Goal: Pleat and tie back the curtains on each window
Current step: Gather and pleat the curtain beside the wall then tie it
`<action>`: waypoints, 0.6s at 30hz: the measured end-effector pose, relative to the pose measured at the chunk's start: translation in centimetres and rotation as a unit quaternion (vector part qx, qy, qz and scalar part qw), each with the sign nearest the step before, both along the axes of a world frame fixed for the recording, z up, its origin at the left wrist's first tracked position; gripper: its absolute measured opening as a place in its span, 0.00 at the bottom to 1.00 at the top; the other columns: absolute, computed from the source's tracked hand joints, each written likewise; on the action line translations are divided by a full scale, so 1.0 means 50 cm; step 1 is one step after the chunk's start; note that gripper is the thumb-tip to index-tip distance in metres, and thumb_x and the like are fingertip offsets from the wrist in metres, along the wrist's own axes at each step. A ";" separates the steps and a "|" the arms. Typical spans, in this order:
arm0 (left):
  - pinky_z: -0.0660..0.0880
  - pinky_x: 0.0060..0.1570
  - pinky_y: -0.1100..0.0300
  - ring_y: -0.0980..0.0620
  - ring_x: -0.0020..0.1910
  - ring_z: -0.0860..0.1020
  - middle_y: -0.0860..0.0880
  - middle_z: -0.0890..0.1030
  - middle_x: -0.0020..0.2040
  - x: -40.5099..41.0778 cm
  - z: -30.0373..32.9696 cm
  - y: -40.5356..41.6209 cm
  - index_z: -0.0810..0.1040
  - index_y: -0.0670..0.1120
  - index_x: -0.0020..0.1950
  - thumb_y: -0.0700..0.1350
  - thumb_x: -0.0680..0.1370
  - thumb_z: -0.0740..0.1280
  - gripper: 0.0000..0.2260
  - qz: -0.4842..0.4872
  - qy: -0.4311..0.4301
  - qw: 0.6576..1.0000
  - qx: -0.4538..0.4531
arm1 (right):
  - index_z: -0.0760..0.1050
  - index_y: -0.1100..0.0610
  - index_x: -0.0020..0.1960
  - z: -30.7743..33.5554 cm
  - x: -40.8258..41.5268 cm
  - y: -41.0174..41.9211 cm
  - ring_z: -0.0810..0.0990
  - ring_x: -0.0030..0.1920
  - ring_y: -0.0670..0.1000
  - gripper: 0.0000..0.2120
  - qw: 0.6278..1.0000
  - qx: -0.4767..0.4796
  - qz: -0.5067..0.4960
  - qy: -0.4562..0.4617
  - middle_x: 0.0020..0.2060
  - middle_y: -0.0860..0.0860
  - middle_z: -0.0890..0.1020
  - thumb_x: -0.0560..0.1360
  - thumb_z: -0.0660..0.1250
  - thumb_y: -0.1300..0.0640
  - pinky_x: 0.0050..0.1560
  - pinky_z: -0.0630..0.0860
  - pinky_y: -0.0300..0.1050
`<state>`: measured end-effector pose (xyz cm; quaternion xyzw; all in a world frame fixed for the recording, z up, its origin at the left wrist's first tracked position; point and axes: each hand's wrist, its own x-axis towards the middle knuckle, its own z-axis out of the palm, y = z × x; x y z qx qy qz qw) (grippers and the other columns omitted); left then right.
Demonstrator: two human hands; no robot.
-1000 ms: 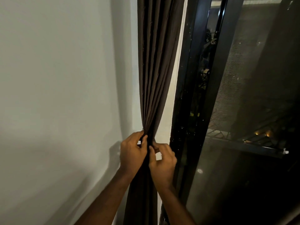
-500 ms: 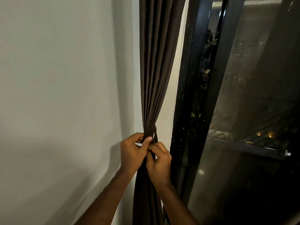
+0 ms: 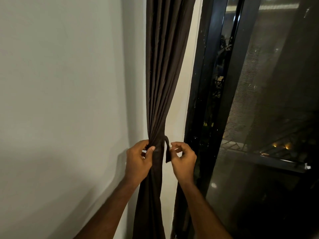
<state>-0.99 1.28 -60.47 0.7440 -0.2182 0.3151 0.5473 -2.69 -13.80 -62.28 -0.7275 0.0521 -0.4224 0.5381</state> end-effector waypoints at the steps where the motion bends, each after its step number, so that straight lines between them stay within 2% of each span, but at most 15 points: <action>1: 0.82 0.38 0.56 0.53 0.43 0.83 0.50 0.84 0.45 -0.001 0.000 0.002 0.83 0.41 0.53 0.47 0.78 0.69 0.11 -0.001 -0.001 1.000 0.000 | 0.81 0.49 0.49 0.003 0.013 -0.009 0.81 0.48 0.47 0.10 0.999 -0.007 -0.005 0.036 0.47 0.44 0.83 0.74 0.75 0.62 0.46 0.82 0.47; 4: 0.83 0.40 0.56 0.53 0.44 0.83 0.50 0.84 0.45 0.000 -0.003 0.004 0.83 0.41 0.54 0.45 0.79 0.70 0.09 -0.011 -0.002 1.000 0.006 | 0.76 0.45 0.58 0.009 0.051 -0.027 0.79 0.52 0.46 0.16 0.989 -0.045 0.000 0.138 0.52 0.39 0.79 0.73 0.78 0.51 0.55 0.80 0.53; 7: 0.83 0.40 0.56 0.53 0.44 0.83 0.51 0.84 0.45 -0.004 -0.001 0.006 0.83 0.41 0.53 0.45 0.78 0.70 0.09 -0.013 -0.001 1.000 0.005 | 0.75 0.42 0.61 0.014 0.074 -0.034 0.82 0.50 0.45 0.21 0.979 -0.057 0.042 0.192 0.47 0.36 0.81 0.72 0.78 0.47 0.59 0.78 0.58; 10: 0.81 0.38 0.56 0.54 0.43 0.83 0.53 0.84 0.44 -0.005 0.000 0.009 0.83 0.41 0.51 0.41 0.78 0.71 0.05 -0.019 -0.007 1.000 -0.002 | 0.80 0.50 0.60 0.009 0.078 -0.034 0.84 0.46 0.47 0.14 0.979 -0.063 0.057 0.187 0.40 0.44 0.83 0.75 0.76 0.56 0.52 0.83 0.51; 12: 0.81 0.38 0.57 0.54 0.43 0.82 0.53 0.84 0.44 -0.006 -0.001 0.012 0.83 0.41 0.51 0.41 0.78 0.71 0.05 -0.018 -0.008 1.000 -0.004 | 0.82 0.55 0.53 0.009 0.070 -0.033 0.84 0.42 0.49 0.05 0.983 -0.062 0.048 0.164 0.39 0.48 0.83 0.78 0.72 0.61 0.45 0.83 0.49; 13: 0.81 0.39 0.57 0.55 0.43 0.82 0.53 0.84 0.44 -0.006 0.000 0.013 0.83 0.42 0.51 0.41 0.78 0.71 0.04 -0.016 -0.005 1.000 -0.005 | 0.82 0.56 0.50 0.008 0.067 -0.033 0.83 0.41 0.49 0.04 0.986 -0.045 0.044 0.157 0.40 0.50 0.83 0.79 0.69 0.63 0.42 0.82 0.47; 15: 0.81 0.39 0.58 0.55 0.44 0.82 0.53 0.84 0.44 -0.006 0.002 0.012 0.83 0.44 0.51 0.39 0.78 0.71 0.03 -0.021 0.011 1.000 -0.012 | 0.83 0.57 0.51 0.016 0.053 -0.024 0.83 0.40 0.50 0.10 0.986 0.013 0.065 0.152 0.43 0.52 0.84 0.81 0.64 0.66 0.38 0.80 0.39; 18: 0.81 0.40 0.55 0.54 0.45 0.82 0.56 0.83 0.45 -0.004 0.007 -0.004 0.83 0.48 0.51 0.42 0.78 0.71 0.03 -0.062 0.041 0.997 -0.017 | 0.83 0.54 0.57 0.037 0.026 0.002 0.84 0.45 0.47 0.20 0.977 0.041 0.164 0.133 0.47 0.49 0.86 0.80 0.58 0.71 0.46 0.81 0.40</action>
